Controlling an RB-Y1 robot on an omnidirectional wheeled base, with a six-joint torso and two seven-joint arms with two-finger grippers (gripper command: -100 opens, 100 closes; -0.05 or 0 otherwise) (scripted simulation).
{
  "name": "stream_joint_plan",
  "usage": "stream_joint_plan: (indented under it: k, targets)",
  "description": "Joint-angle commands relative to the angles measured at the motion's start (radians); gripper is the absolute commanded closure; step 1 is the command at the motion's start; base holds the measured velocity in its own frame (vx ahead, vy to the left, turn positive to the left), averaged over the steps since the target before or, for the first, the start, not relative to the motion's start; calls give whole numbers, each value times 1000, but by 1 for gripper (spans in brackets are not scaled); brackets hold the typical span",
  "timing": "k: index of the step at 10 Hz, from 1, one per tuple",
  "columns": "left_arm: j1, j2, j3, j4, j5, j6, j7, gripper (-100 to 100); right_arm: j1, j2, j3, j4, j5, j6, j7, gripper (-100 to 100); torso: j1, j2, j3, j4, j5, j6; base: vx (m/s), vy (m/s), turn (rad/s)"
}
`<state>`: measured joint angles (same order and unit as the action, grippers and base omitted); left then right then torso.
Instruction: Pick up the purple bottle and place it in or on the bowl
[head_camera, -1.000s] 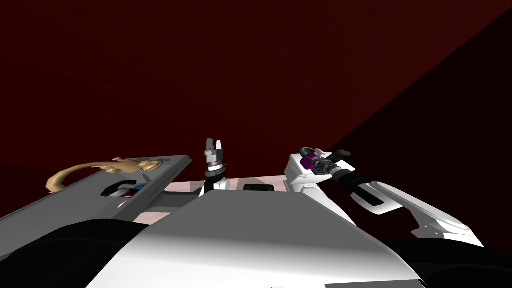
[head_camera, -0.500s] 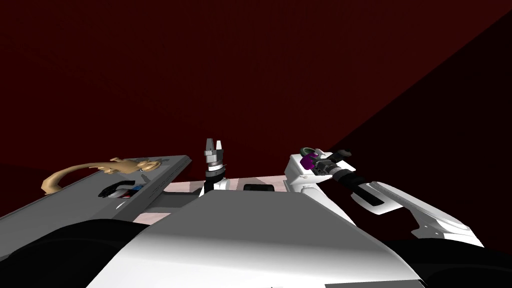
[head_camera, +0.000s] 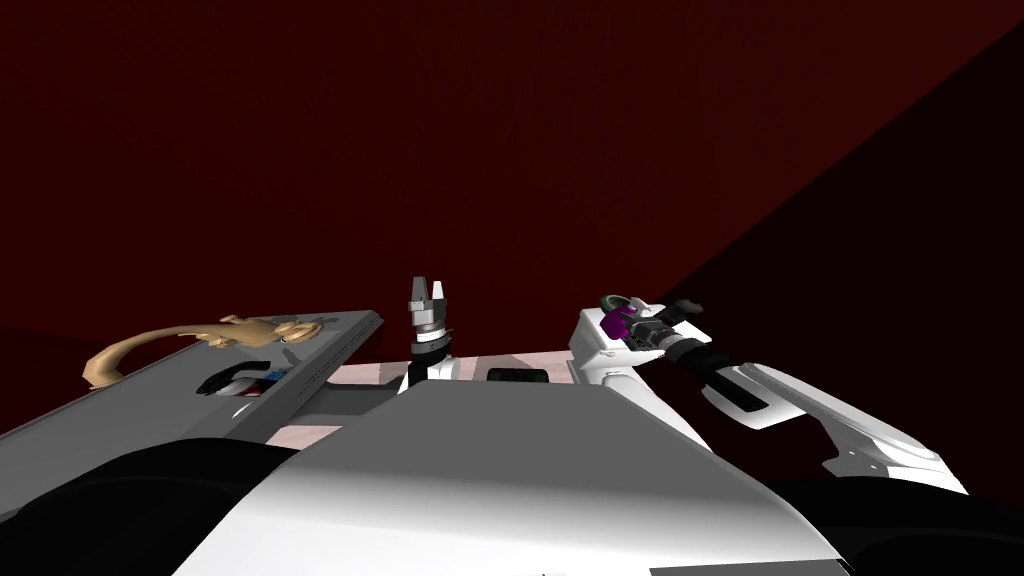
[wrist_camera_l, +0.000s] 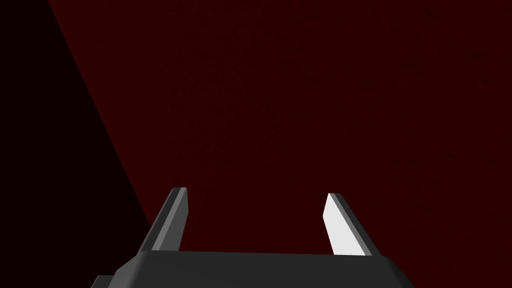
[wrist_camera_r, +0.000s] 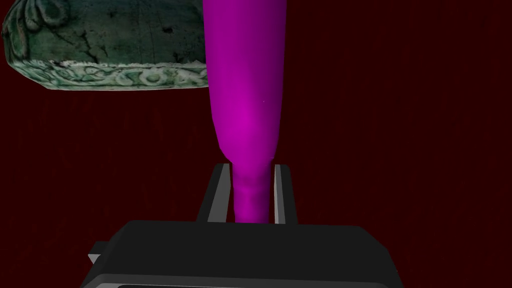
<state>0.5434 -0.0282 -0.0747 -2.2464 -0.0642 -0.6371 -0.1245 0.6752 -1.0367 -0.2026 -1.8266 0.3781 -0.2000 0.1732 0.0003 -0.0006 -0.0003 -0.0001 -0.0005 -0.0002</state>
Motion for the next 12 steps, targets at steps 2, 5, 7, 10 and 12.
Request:
stream_joint_plan:
  k: [2,5,7,10,12]
  targets:
    - [0,0,0,0,0,0,0,0,14,-32,-49,0,-17,13,-5,100,1,5,3,1,1,2,-117,49,-88]
    - [0,0,0,0,0,0,0,0,31,-75,-111,-2,-39,28,-13,100,5,13,8,3,2,2,-149,64,-78]
    - [0,0,0,0,0,0,0,0,43,-112,-162,-5,-58,41,-20,100,5,12,8,4,3,3,-137,48,-95]
    - [0,0,0,0,0,0,0,0,59,-162,-225,-13,-81,54,-30,100,10,16,10,5,4,3,-170,77,-99]
    - [0,0,0,0,0,0,0,0,71,-204,-264,-26,-98,64,-43,100,8,14,9,5,5,4,-117,30,-88]
